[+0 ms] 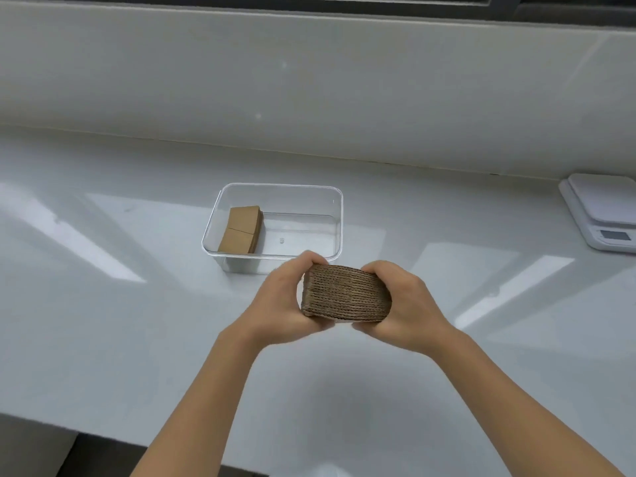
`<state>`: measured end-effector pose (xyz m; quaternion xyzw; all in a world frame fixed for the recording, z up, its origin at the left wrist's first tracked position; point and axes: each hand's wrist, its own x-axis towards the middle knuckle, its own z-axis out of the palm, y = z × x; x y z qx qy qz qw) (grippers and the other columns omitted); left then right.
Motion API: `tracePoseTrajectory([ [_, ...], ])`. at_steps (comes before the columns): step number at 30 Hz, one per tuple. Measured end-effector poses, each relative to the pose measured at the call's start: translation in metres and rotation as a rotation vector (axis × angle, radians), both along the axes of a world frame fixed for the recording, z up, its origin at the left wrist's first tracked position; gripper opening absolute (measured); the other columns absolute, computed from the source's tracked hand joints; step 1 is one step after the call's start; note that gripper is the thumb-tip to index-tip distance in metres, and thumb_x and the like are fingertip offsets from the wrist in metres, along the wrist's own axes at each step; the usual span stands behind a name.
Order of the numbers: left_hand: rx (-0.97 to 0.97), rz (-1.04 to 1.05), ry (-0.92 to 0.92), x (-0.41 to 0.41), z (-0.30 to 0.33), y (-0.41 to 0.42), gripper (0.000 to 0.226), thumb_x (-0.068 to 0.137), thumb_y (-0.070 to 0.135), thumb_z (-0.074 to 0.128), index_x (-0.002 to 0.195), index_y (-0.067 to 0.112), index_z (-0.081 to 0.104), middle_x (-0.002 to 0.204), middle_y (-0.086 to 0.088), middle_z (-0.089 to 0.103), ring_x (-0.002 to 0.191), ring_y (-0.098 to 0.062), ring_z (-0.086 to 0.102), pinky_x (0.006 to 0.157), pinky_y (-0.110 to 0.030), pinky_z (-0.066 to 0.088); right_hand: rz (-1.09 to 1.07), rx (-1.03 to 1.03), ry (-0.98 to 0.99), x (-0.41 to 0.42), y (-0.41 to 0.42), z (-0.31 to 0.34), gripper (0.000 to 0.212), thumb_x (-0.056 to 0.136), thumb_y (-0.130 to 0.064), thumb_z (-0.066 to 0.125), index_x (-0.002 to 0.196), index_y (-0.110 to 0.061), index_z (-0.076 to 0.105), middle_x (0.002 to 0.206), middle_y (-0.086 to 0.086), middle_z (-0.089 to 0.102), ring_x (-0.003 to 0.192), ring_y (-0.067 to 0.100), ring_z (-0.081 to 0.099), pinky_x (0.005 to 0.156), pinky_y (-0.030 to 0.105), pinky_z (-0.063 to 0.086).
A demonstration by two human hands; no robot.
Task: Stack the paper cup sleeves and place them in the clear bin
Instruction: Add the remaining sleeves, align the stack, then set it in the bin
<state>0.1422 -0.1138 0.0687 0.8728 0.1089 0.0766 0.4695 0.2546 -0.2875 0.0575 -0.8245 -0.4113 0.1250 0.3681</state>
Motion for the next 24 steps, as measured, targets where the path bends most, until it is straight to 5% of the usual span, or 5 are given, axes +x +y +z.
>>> tracePoseTrajectory([
  [4,-0.209,0.015,-0.100,-0.003,0.035,0.028,0.070,0.051,0.014,0.082,0.108,0.030,0.044,0.093,0.015,0.062,0.091,-0.008,0.054,0.082,-0.027,0.038,-0.064,0.171,0.299,-0.009,0.022,0.032,0.056,0.049,-0.014,0.089,0.096,-0.021,0.058,0.085,-0.006,0.065,0.075,0.010,0.062,0.062,0.023,0.054],
  [8,-0.552,0.100,-0.192,0.013,0.048,0.047,0.078,0.050,0.017,0.082,0.121,0.025,0.049,0.112,0.003,0.065,0.097,-0.012,0.063,0.081,-0.028,0.053,-0.130,0.379,0.690,-0.011,0.055,0.044,0.055,0.049,-0.006,0.078,0.101,-0.006,0.060,0.079,-0.003,0.066,0.071,0.010,0.063,0.059,0.024,0.054],
  [12,-0.815,0.090,-0.062,0.017,0.045,0.066,0.067,0.065,0.016,0.077,0.126,0.008,0.052,0.122,-0.013,0.065,0.106,-0.027,0.066,0.087,-0.035,0.055,-0.204,0.472,0.899,-0.017,0.094,0.044,0.069,0.048,-0.022,0.080,0.112,-0.002,0.062,0.099,0.013,0.071,0.090,0.028,0.067,0.077,0.036,0.051],
  [19,-0.820,0.110,0.074,0.026,0.048,0.097,0.059,0.060,0.036,0.076,0.108,0.003,0.064,0.099,-0.012,0.072,0.089,-0.022,0.069,0.078,-0.032,0.057,-0.283,0.450,1.032,-0.035,0.134,0.048,0.045,0.064,-0.022,0.072,0.106,-0.006,0.069,0.095,0.011,0.070,0.088,0.025,0.065,0.084,0.037,0.046],
  [24,-0.886,0.164,0.177,0.039,0.047,0.102,0.049,0.066,0.033,0.073,0.098,-0.003,0.067,0.087,-0.013,0.067,0.078,-0.024,0.063,0.065,-0.028,0.052,-0.350,0.268,0.972,-0.035,0.139,0.055,0.054,0.063,-0.037,0.075,0.109,-0.011,0.067,0.097,0.004,0.074,0.091,0.018,0.069,0.084,0.033,0.049],
])
